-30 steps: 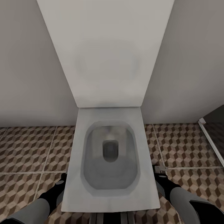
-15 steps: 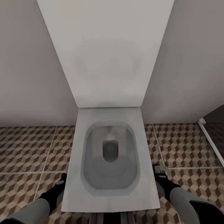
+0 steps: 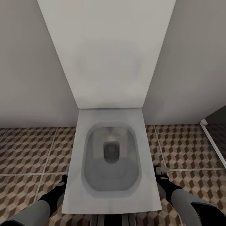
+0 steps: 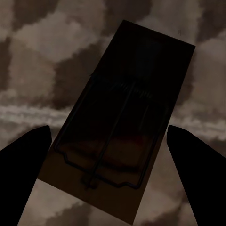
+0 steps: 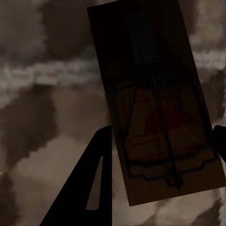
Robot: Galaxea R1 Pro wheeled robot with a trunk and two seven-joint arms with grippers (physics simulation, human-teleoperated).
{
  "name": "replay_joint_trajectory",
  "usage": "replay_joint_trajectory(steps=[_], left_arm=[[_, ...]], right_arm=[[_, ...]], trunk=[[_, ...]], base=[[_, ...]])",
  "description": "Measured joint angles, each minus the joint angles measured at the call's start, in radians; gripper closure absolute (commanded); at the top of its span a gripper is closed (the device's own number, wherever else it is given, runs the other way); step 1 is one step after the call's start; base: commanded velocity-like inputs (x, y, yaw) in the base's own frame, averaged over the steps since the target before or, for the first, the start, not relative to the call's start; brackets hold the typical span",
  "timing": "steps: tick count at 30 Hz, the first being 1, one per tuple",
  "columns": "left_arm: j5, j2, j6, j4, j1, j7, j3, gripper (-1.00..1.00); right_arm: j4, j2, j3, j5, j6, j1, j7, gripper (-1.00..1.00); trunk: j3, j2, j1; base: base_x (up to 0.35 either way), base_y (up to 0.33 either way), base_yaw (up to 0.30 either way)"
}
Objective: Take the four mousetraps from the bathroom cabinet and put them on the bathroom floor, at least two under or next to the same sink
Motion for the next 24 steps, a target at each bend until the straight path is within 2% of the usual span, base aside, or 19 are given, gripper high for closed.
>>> replay_joint_trajectory(steps=[7,24], left_arm=[[0.0,0.0,0.0,-0.001,0.0,0.0,0.0,1.0],[-0.001,-0.001,0.0,0.0,0.0,0.0,0.0,1.0]], right_arm=[[-0.002,0.0,0.001,0.0,-0.055,0.0,0.008,1.0],[-0.002,0.001,0.001,0.0,-0.06,0.001,0.008,1.0]], trunk=[[0.0,0.0,0.0],[0.0,0.0,0.0]], base=[[0.0,0.0,0.0],[0.0,0.0,0.0]])
